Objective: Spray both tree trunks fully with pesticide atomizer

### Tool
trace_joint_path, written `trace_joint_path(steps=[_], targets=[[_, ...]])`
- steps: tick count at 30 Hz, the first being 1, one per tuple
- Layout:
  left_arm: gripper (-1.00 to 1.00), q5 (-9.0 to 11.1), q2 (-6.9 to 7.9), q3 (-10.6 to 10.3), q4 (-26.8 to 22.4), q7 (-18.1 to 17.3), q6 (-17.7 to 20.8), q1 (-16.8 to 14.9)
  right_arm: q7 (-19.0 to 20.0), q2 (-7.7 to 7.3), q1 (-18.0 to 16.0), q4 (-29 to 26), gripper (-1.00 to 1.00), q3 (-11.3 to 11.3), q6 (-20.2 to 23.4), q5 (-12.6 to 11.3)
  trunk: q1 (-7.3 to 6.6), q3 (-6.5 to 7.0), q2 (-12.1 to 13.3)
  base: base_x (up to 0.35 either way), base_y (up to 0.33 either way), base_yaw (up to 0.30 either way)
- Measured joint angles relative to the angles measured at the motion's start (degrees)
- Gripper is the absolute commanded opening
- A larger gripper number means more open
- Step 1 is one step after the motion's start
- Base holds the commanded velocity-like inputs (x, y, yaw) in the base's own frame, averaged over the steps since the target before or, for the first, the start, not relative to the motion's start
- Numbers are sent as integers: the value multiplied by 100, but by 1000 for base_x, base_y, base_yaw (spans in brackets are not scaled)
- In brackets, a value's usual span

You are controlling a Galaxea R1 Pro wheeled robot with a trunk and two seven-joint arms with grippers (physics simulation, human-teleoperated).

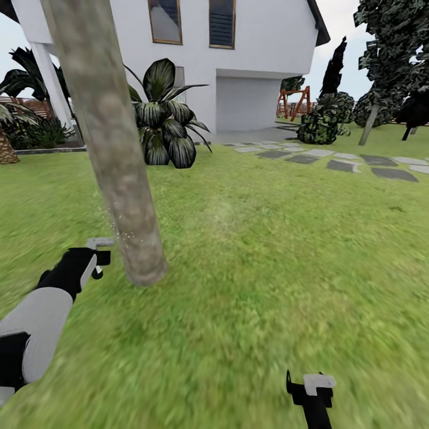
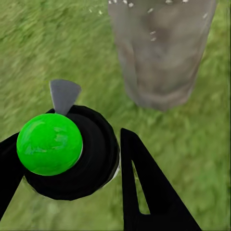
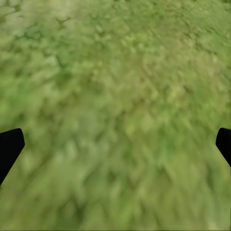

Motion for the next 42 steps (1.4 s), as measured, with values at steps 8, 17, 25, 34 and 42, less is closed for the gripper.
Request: trace_joint_path(steps=[8,17,25,34,42], targets=[[-100,-21,-110,-40,-1,-1,-16,21,0,5,-1,1,100,1,0,2,0,0,0,338,0,225],[-100,-12,-280,-41,9,-13,-68,66,-2,4,0,2,100,1,-2,3,3,0,0,194,-85,22],[-100,-17,-277,-48,1,-11,-56,45,-2,3,0,0,100,1,-2,3,5,0,0,-56,-245,0],[-100,10,41,2,-519,-209,32,-337,9,0,0,2,100,1,0,3,3,0,0,-14,-16,17],[-100,-3,17,-37,-515,-493,-29,-238,0,-2,0,4,100,1,-2,2,3,0,0,0,-130,121]])
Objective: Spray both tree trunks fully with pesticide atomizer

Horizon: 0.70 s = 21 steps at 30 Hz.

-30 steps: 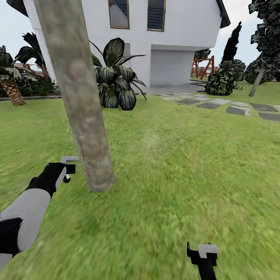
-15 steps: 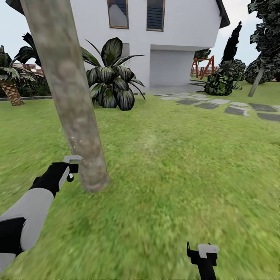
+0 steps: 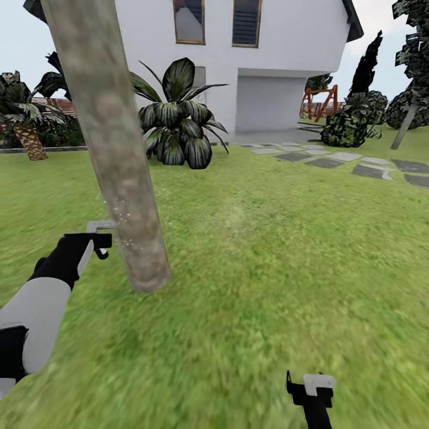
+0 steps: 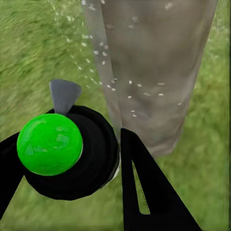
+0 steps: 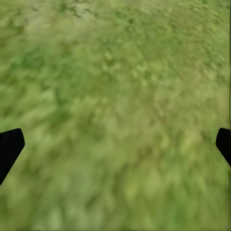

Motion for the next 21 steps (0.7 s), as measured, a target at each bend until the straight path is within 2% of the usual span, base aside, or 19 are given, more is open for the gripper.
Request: trace_joint_path(steps=[7,9,13,16,21], targets=[[-100,-2,2,7,64,0,-7,0,-2,-3,0,-3,100,0,0,0,0,0,0,1,-271,1],[-100,-15,19,38,100,12,-42,232,-2,-3,0,-1,100,0,0,0,0,-1,0,80,-267,0],[-100,-21,26,50,104,48,-53,497,-1,-3,0,-4,100,0,0,0,-2,0,0,174,-236,0],[-100,-12,19,48,101,62,-52,537,-1,-3,0,-4,100,0,0,0,-2,0,0,206,-214,0],[-100,-17,17,67,103,74,-49,630,-2,0,0,-4,100,0,0,0,0,0,0,29,-266,18]])
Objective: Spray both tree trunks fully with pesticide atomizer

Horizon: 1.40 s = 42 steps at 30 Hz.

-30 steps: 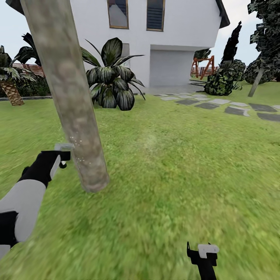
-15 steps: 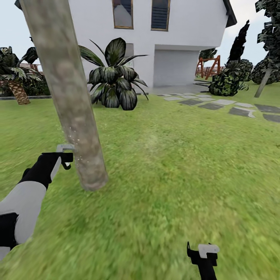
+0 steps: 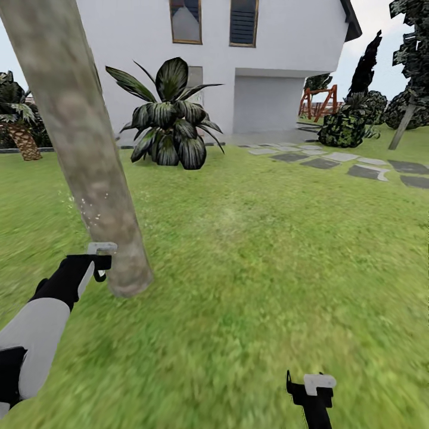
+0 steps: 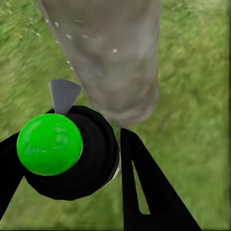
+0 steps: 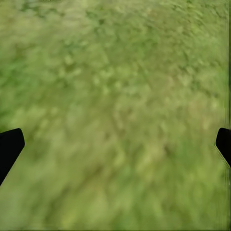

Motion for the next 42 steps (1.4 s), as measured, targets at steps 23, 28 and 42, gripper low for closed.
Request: trace_joint_path(steps=[23,28,42], targets=[[-100,11,1,213,24,498,-30,235,9,6,-1,9,100,0,0,0,-1,0,0,143,-229,137],[-100,37,16,217,44,503,-90,407,10,6,-1,11,100,0,0,0,-1,0,0,88,-265,271],[-100,32,40,351,576,555,-653,591,10,6,0,9,100,0,1,1,-3,0,0,223,-200,95]])
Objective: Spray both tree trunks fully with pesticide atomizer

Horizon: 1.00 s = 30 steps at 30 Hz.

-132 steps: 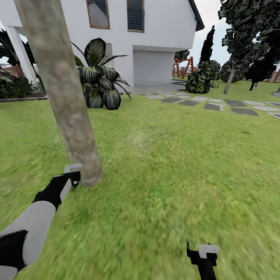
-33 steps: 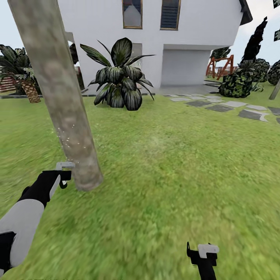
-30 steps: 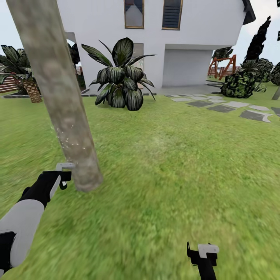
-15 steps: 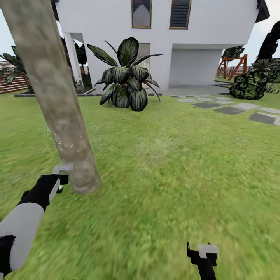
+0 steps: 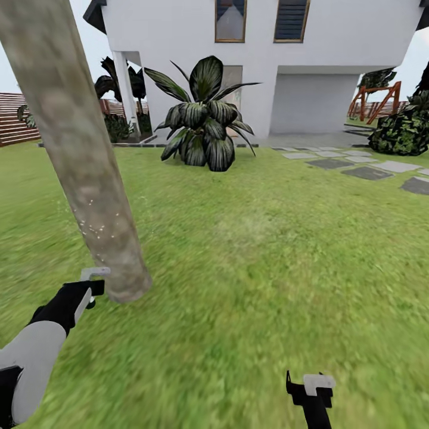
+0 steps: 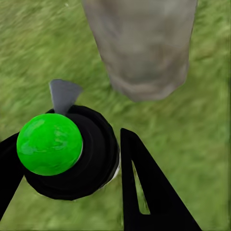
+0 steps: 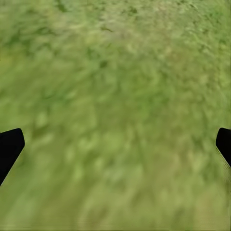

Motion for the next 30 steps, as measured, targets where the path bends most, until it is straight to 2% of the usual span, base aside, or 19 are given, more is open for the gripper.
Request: trace_joint_path(steps=[2,4,6,10,13,16,18,19,20,30], targets=[[-100,-12,6,286,30,90,-162,70,1,1,-1,1,100,0,0,-1,0,0,0,240,-146,213],[-100,-20,6,370,29,117,-202,85,1,1,-1,1,100,-1,1,-1,2,1,0,57,-33,266],[-100,-36,-15,359,36,192,-220,94,1,1,-1,1,100,-1,1,2,3,0,0,9,-5,276],[-100,-16,-73,360,11,687,-232,104,8,1,-1,2,100,3,0,7,3,0,0,2,-70,250],[-100,49,-118,368,45,704,-288,328,8,0,0,0,100,1,-1,5,3,-1,0,34,-241,60],[-100,33,-270,370,4,718,-792,559,8,0,0,0,100,2,-1,7,1,0,0,169,-228,5],[-100,34,-333,370,15,712,-892,581,7,0,0,0,100,1,-1,6,1,0,0,153,-240,1],[-100,30,-450,368,1,732,-931,588,2,0,0,0,100,-1,-1,1,1,0,0,126,-253,0],[-100,2,-493,371,-24,746,-939,588,0,0,0,0,100,0,-1,1,1,0,0,122,-255,0],[-100,16,-496,406,-33,772,-940,599,8,0,0,0,100,0,-1,-1,2,0,0,71,-264,5]])
